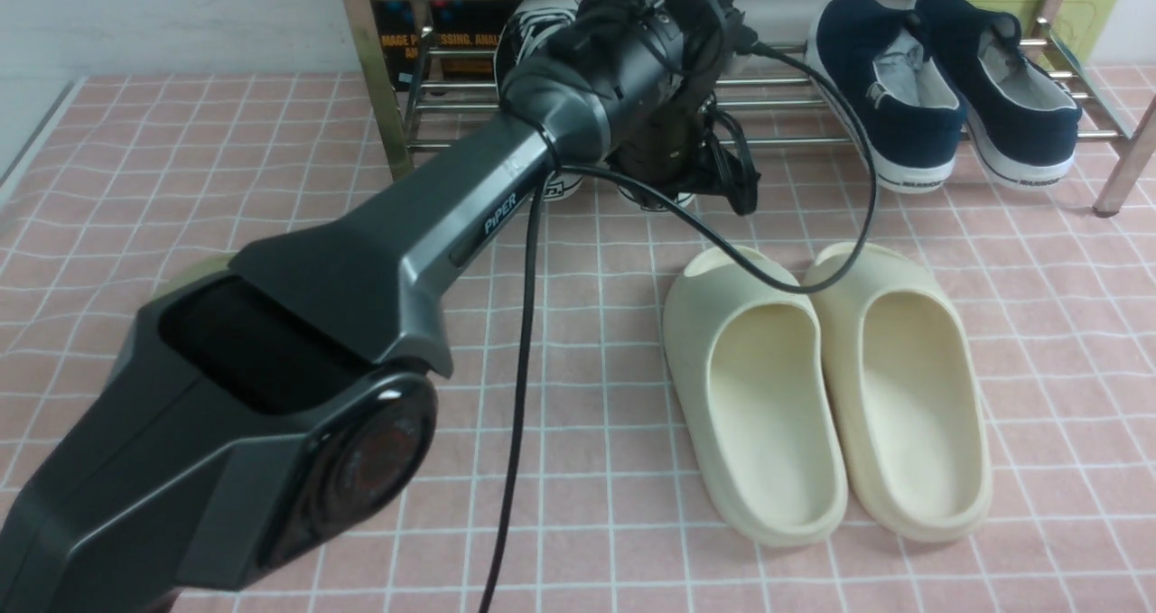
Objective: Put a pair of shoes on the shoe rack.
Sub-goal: Use the left arm to put a shoe into the shoe rack
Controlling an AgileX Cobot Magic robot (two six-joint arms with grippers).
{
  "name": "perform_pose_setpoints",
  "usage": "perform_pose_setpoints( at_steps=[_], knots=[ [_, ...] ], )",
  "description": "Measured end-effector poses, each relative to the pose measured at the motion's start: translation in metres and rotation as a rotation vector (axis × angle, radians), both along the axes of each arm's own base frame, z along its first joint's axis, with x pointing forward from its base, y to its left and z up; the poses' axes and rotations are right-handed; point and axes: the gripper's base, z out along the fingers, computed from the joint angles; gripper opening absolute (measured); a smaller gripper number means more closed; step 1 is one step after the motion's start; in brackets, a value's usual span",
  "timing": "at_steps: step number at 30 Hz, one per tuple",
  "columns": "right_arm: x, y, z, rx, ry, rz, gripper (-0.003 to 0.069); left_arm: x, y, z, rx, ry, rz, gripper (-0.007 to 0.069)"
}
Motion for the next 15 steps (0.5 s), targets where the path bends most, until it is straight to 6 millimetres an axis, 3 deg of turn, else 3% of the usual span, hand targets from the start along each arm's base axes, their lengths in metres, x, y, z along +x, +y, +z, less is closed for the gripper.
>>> perform_pose_setpoints(
  at_steps=[11,13,15],
  knots=[
    [0.000,0.000,0.000,0.000,0.000,0.000,0.0239,0.002,0.000,0.002,-0.068,-0.007,0.072,0.0005],
    [0.000,0.000,0.000,0.000,0.000,0.000,0.0239,-0.002,0.000,0.009,-0.087,0.006,0.063,0.0005],
    [0.000,0.000,0.000,0.000,0.000,0.000,0.0239,-0.013,0.005,0.035,-0.093,0.017,0.010,0.0005]
  ],
)
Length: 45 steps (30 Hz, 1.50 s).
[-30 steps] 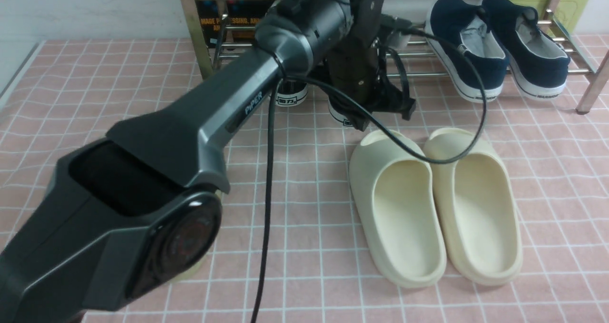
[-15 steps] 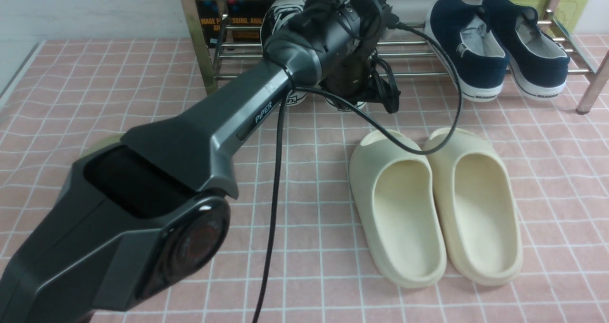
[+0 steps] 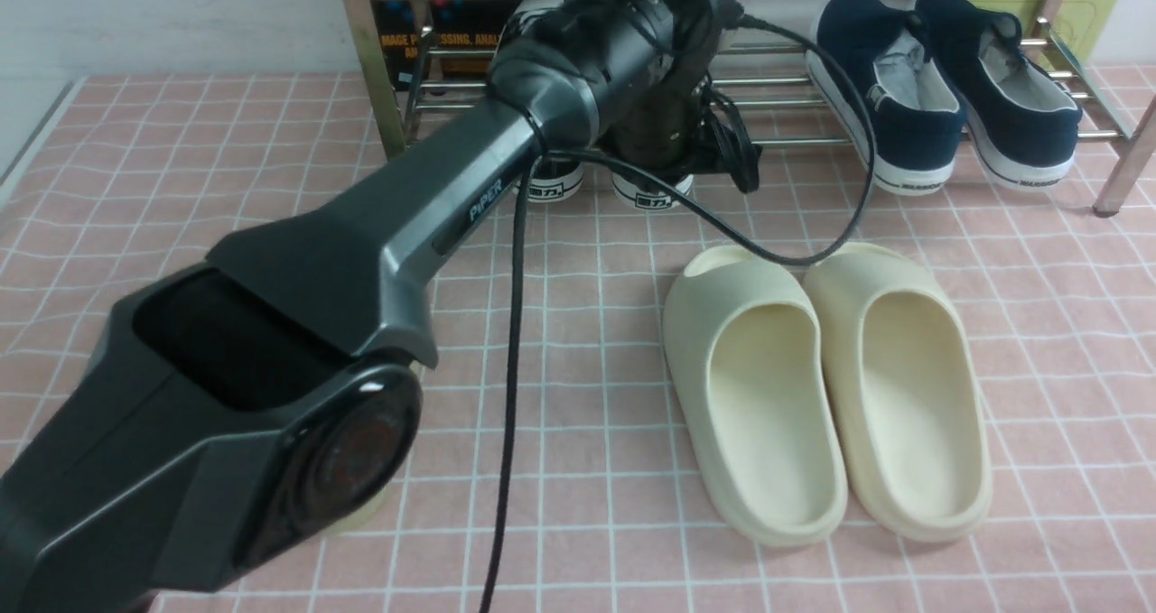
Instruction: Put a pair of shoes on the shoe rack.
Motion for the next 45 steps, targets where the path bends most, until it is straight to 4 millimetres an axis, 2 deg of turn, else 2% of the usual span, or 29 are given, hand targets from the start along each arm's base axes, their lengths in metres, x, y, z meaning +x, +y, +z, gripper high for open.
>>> perform_pose_setpoints(
  at_steps=[1,4,5,6,7,8,9,10,12,13,14,15,16,19,24,25,26,27,28,29,30,32,34,35,37,38,39,41,45],
  knots=[
    [0.000,0.000,0.000,0.000,0.000,0.000,0.0239,-0.003,0.002,0.009,0.005,-0.004,-0.018,0.0005],
    [0.000,0.000,0.000,0.000,0.000,0.000,0.0239,-0.028,0.021,0.065,0.013,-0.043,-0.074,0.0005],
    [0.000,0.000,0.000,0.000,0.000,0.000,0.0239,-0.030,0.022,0.069,0.012,-0.049,-0.078,0.0005],
    [0.000,0.000,0.000,0.000,0.000,0.000,0.0239,-0.043,0.032,0.100,-0.013,-0.103,-0.096,0.0005],
    [0.000,0.000,0.000,0.000,0.000,0.000,0.0239,-0.048,0.035,0.109,-0.021,-0.121,-0.101,0.0005],
    [0.000,0.000,0.000,0.000,0.000,0.000,0.0239,-0.071,0.053,0.153,-0.073,-0.201,-0.112,0.0005],
    [0.000,0.000,0.000,0.000,0.000,0.000,0.0239,-0.074,0.055,0.158,-0.078,-0.210,-0.114,0.0005],
    [0.000,0.000,0.000,0.000,0.000,0.000,0.0239,-0.096,0.072,0.192,-0.122,-0.277,-0.123,0.0005],
    [0.000,0.000,0.000,0.000,0.000,0.000,0.0239,-0.129,0.096,0.232,-0.181,-0.364,-0.132,0.0005],
    [0.000,0.000,0.000,0.000,0.000,0.000,0.0239,-0.155,0.117,0.259,-0.220,-0.428,-0.134,0.0006],
    [0.000,0.000,0.000,0.000,0.000,0.000,0.0239,-0.159,0.120,0.262,-0.222,-0.436,-0.134,0.0007],
    [0.000,0.000,0.000,0.000,0.000,0.000,0.0239,-0.186,0.142,0.283,-0.251,-0.491,-0.130,0.0009],
    [0.000,0.000,0.000,0.000,0.000,0.000,0.0239,-0.204,0.157,0.293,-0.264,-0.522,-0.126,0.0010],
    [0.000,0.000,0.000,0.000,0.000,0.000,0.0239,-0.256,0.200,0.303,-0.270,-0.562,-0.113,0.0013],
    [0.000,0.000,0.000,0.000,0.000,0.000,0.0239,-0.322,0.250,0.257,-0.301,-0.567,-0.100,0.0017],
    [0.000,0.000,0.000,0.000,0.000,0.000,0.0239,-0.332,0.258,0.232,-0.319,-0.571,-0.098,0.0017],
    [0.000,0.000,0.000,0.000,0.000,0.000,0.0239,-0.340,0.264,0.230,-0.334,-0.590,-0.097,0.0017],
    [0.000,0.000,0.000,0.000,0.000,0.000,0.0239,-0.353,0.273,0.195,-0.367,-0.630,-0.104,0.0017],
    [0.000,0.000,0.000,0.000,0.000,0.000,0.0239,-0.357,0.276,0.198,-0.382,-0.656,-0.106,0.0017],
    [0.000,0.000,0.000,0.000,0.000,0.000,0.0239,-0.367,0.283,0.171,-0.415,-0.693,-0.111,0.0017],
    [0.000,0.000,0.000,0.000,0.000,0.000,0.0239,-0.371,0.285,0.144,-0.428,-0.701,-0.118,0.0017],
    [0.000,0.000,0.000,0.000,0.000,0.000,0.0240,-0.379,0.289,0.115,-0.459,-0.736,-0.131,0.0017],
    [0.000,0.000,0.000,0.000,0.000,0.000,0.0240,-0.381,0.291,0.100,-0.464,-0.737,-0.135,0.0017],
    [0.000,0.000,0.000,0.000,0.000,0.000,0.0240,-0.385,0.293,0.077,-0.467,-0.730,-0.138,0.0017],
    [0.000,0.000,0.000,0.000,0.000,0.000,0.0240,-0.391,0.296,0.050,-0.481,-0.723,-0.142,0.0017],
    [0.000,0.000,0.000,0.000,0.000,0.000,0.0240,-0.392,0.297,0.048,-0.482,-0.723,-0.142,0.0017],
    [0.000,0.000,0.000,0.000,0.000,0.000,0.0240,-0.395,0.299,0.029,-0.489,-0.715,-0.143,0.0020],
    [0.000,0.000,0.000,0.000,0.000,0.000,0.0240,-0.397,0.300,0.017,-0.494,-0.716,-0.143,0.0020],
    [0.000,0.000,0.000,0.000,0.000,0.000,0.0240,-0.393,0.296,-0.025,-0.460,-0.654,-0.145,0.0022]
  ],
)
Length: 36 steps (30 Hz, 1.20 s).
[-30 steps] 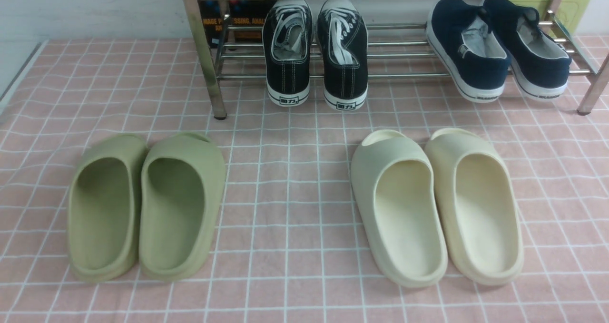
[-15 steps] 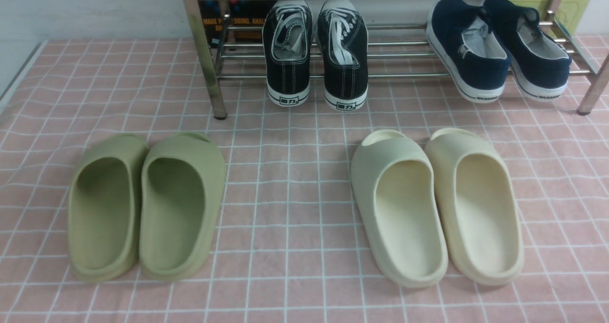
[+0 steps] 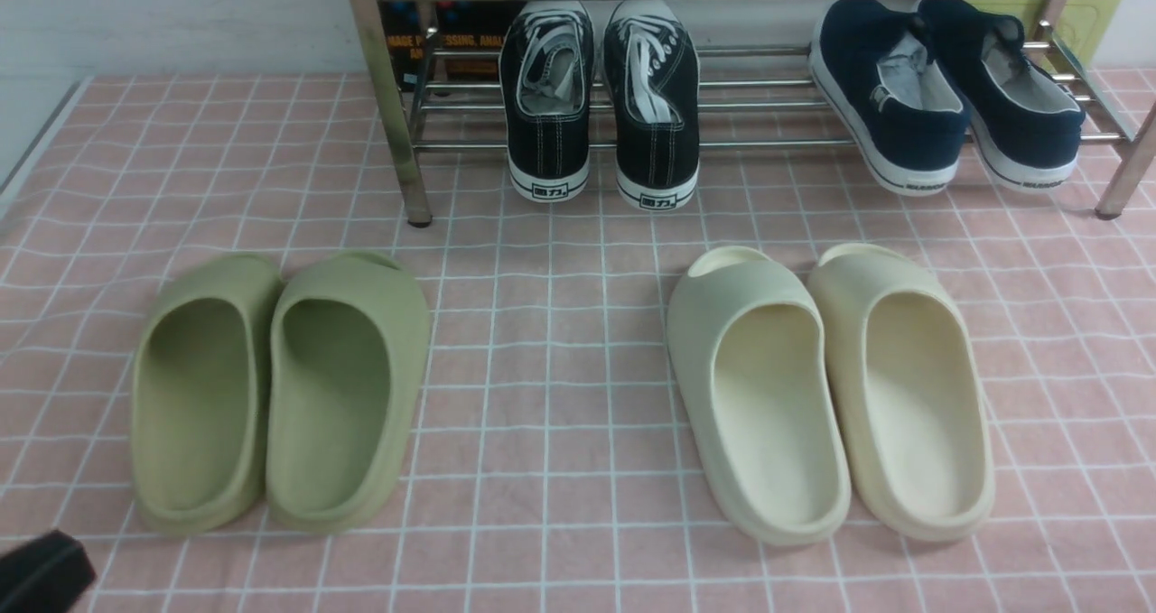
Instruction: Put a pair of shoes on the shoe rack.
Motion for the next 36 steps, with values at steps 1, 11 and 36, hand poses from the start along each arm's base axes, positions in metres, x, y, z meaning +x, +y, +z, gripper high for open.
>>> perform_pose_setpoints(
  at_steps=[1,11,36],
  knots=[
    [0.000,0.000,0.000,0.000,0.000,0.000,0.0240,0.003,-0.002,-0.010,0.020,0.025,0.000,0.0023],
    [0.000,0.000,0.000,0.001,0.000,0.000,0.0240,0.012,-0.012,-0.061,0.070,0.139,-0.020,0.0029],
    [0.000,0.000,0.000,0.002,0.000,0.000,0.0240,0.027,-0.001,-0.063,0.000,-0.193,0.367,0.0034]
  ],
)
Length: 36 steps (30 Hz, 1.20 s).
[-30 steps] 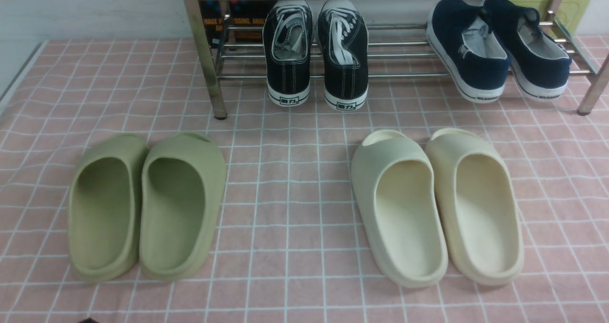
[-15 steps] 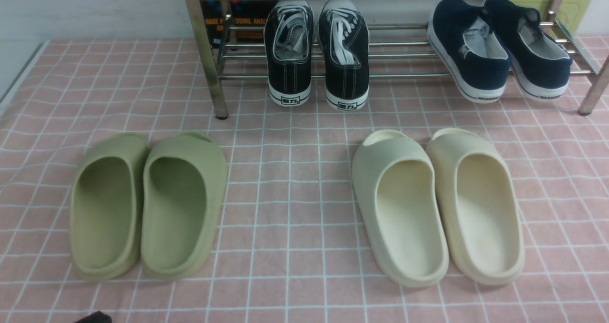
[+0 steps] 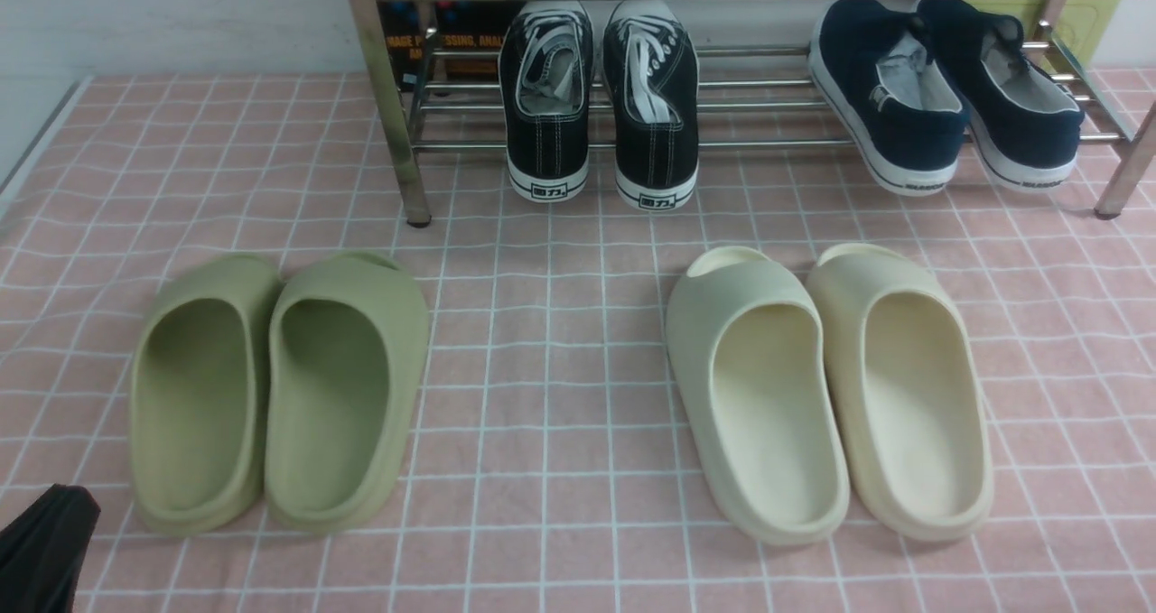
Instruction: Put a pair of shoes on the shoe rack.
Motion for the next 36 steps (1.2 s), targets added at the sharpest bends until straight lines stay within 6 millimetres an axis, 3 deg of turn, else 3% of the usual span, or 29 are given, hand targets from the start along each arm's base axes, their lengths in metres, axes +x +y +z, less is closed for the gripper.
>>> perform_pose_setpoints(
  at_steps=[9,36],
  knots=[
    [0.000,0.000,0.000,0.001,0.001,0.000,0.0240,-0.003,0.004,-0.030,0.006,0.334,0.061,0.0034],
    [0.000,0.000,0.000,0.001,0.001,0.000,0.0240,-0.004,0.005,-0.030,-0.013,0.354,0.113,0.0037]
  ],
)
